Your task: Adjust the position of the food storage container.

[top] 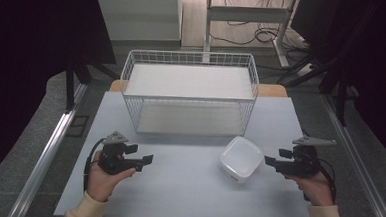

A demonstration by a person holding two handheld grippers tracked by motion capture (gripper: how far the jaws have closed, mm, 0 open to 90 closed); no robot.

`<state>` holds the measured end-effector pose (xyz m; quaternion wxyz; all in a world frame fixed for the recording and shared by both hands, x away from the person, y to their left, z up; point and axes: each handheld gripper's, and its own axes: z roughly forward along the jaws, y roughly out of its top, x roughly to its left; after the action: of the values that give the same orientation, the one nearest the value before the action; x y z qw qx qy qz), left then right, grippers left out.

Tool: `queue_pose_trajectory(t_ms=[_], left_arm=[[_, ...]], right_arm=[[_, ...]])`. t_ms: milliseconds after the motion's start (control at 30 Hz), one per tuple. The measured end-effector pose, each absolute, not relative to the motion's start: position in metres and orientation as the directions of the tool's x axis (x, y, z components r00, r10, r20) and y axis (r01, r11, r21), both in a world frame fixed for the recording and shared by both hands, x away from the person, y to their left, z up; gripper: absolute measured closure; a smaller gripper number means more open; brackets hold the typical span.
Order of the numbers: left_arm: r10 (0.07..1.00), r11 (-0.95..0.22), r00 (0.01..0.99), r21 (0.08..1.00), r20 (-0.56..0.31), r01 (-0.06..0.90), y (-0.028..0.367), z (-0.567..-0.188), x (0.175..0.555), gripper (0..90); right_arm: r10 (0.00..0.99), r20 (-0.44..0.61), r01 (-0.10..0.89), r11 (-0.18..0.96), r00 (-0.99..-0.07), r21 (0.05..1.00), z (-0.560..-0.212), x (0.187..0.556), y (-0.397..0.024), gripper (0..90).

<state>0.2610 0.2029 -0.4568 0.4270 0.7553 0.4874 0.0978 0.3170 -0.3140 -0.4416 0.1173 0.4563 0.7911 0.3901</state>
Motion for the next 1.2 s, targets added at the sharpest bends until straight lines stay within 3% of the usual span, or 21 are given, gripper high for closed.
queue_pose_trajectory(t_ms=[767,1200], left_arm=[[0.821,-0.178,0.506,0.722,-0.266,0.668,0.206,-0.456,0.261,23.8],[0.821,-0.176,0.503,0.720,-0.269,0.672,0.206,-0.456,0.258,23.2]], right_arm=[[0.797,0.166,0.646,0.327,-0.580,0.689,-0.416,0.347,-0.290,44.2],[0.802,0.118,0.686,0.413,-0.585,0.600,-0.435,0.384,-0.279,70.1]])
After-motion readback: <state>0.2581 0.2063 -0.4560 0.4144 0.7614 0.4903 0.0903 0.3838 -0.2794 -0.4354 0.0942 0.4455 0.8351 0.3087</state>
